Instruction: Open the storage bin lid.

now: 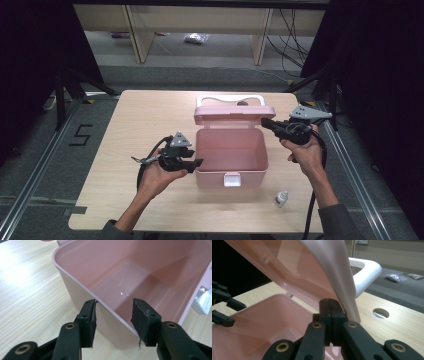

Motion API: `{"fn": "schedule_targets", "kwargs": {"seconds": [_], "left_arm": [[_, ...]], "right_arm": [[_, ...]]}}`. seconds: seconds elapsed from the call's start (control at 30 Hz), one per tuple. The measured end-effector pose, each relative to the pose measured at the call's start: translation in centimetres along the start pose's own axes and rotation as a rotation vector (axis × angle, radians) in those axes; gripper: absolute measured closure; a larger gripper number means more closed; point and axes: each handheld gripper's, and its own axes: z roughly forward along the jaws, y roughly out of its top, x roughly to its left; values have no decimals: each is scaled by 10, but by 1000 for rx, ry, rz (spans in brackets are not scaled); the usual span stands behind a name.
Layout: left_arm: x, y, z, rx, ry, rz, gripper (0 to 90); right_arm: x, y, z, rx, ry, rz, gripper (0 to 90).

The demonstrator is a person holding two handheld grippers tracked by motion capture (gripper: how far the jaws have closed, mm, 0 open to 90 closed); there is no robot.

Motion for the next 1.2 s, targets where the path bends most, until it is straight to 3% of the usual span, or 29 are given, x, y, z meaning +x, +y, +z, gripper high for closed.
{"fn": "schedule_targets", "kwargs": {"seconds": [0.07, 0.1, 0.27, 0.3, 0.53, 0.57, 0.63, 0.67, 0.7, 0.73, 0.83, 0.87, 0.9, 1.0, 1.07, 1.1, 1.13, 1.2], "left_arm": [[0, 0, 0, 5, 10, 19, 539], [1, -1, 0, -4, 1, 14, 531], [1, -1, 1, -7, -4, 11, 530], [2, -1, 1, -7, -8, 6, 530], [1, 0, 1, -2, 7, 11, 530], [1, 0, 1, -2, 7, 11, 531], [1, -1, 1, -2, 6, 9, 530], [1, -1, 1, -3, 7, 8, 530], [1, -1, 1, -5, -1, 9, 531], [1, -1, 1, -5, -1, 9, 531], [1, -1, 1, -3, 6, 8, 530], [1, -1, 1, -2, 8, 10, 530], [1, -1, 1, -4, 6, 9, 530], [2, -1, 1, -9, -6, 7, 529], [1, -1, 1, -10, -5, 7, 529], [1, -1, 1, -10, -5, 7, 529], [2, -1, 1, -10, -4, 8, 529], [1, -1, 1, -11, -4, 6, 529]], "right_arm": [[-2, 0, 2, 6, 3, 0, 900], [-6, -1, 6, 10, -16, 0, 900], [-12, -1, 11, 16, -23, 13, 900], [-12, -2, 11, 39, -25, 44, 900], [-20, -4, 18, 32, -32, 21, 900], [-18, -4, 18, 42, -30, 62, 900], [-19, -4, 20, 33, -31, 60, 900], [-21, -4, 20, 28, -38, 29, 900], [-22, -4, 22, 33, -45, 27, 900], [-21, -4, 24, 38, -36, 56, 900], [-24, -3, 26, 58, -44, 53, 900], [-26, -3, 28, 43, -48, 26, 900], [-24, -3, 30, 46, -46, 67, 900], [-29, -2, 33, 65, -60, 36, 900], [-29, -2, 35, 72, -61, 50, 900], [-28, -3, 36, 79, -59, 79, 900], [-31, -3, 37, 66, -76, 37, 900], [-31, -2, 37, 81, -64, 56, 900]]}}
